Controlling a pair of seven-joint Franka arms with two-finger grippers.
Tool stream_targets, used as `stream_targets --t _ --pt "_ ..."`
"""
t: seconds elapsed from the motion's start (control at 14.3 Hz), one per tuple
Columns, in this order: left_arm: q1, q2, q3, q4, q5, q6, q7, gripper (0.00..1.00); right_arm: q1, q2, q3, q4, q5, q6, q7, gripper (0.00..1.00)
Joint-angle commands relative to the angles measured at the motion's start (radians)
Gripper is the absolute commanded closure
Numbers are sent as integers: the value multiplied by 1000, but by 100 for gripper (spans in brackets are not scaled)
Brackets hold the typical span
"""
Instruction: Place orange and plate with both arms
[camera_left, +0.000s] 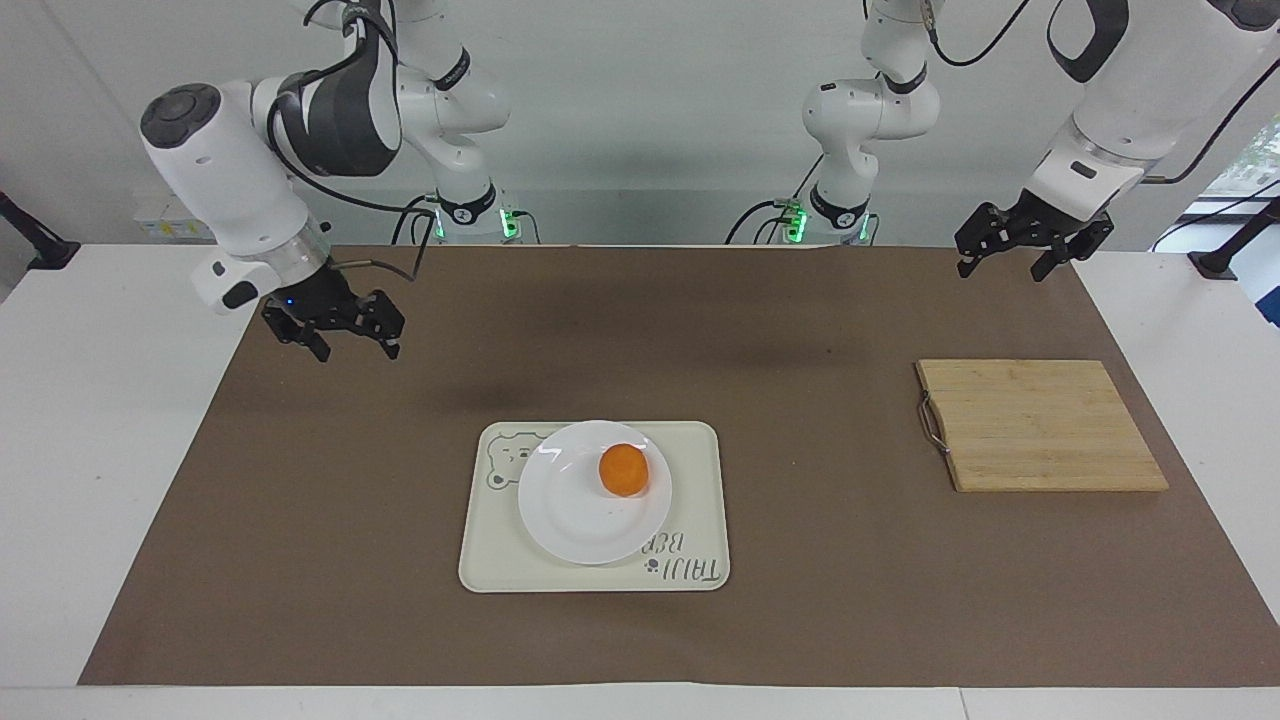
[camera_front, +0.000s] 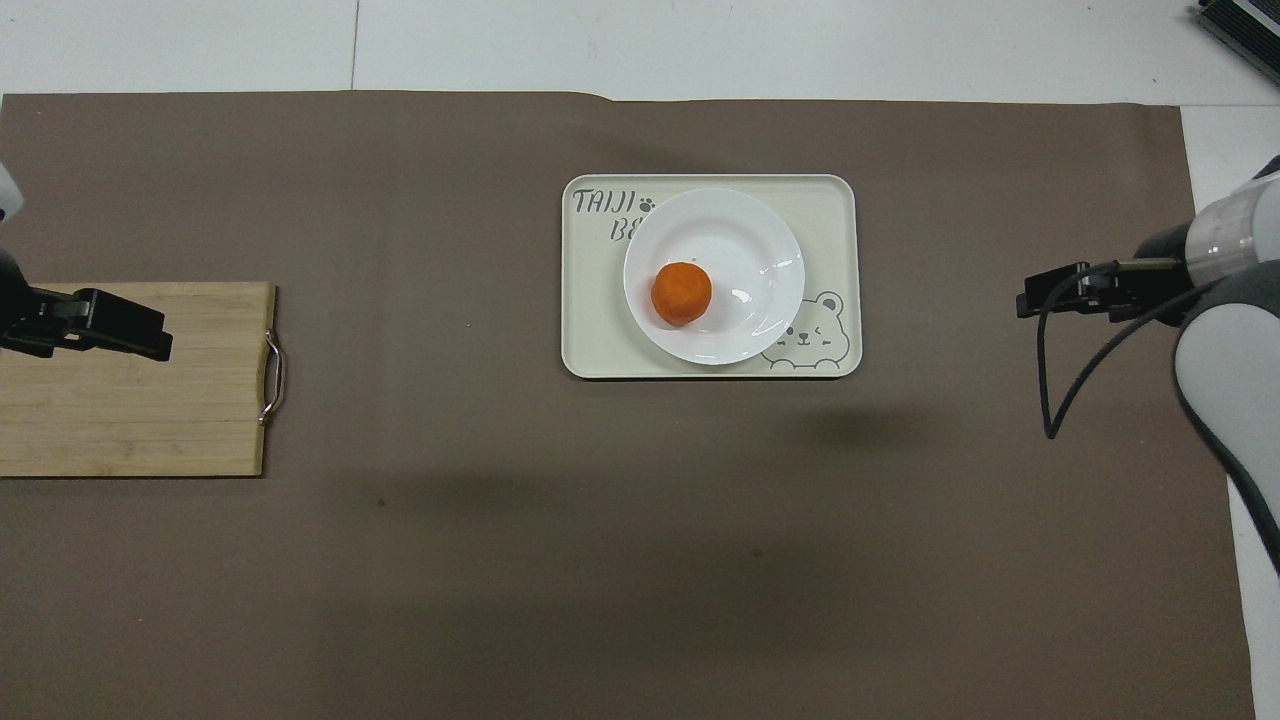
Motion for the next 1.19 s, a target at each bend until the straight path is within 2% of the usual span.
stream_targets --t 0.0,0.35,0.49,0.77,1.12 --pt "14 5 -8 15 -3 -4 3 0 -15 -32 6 54 -29 -94 28 0" --pt "14 5 -8 15 -3 -4 3 0 -30 -35 2 182 -51 -257 28 0" --pt "13 5 -8 15 -3 -4 5 0 -30 -61 2 208 -77 -309 28 0" --pt "14 5 -8 15 -3 -4 5 0 -30 -123 6 165 -93 -323 49 0" --pt "14 5 -8 15 -3 -4 5 0 -25 -127 11 159 -99 -330 42 0"
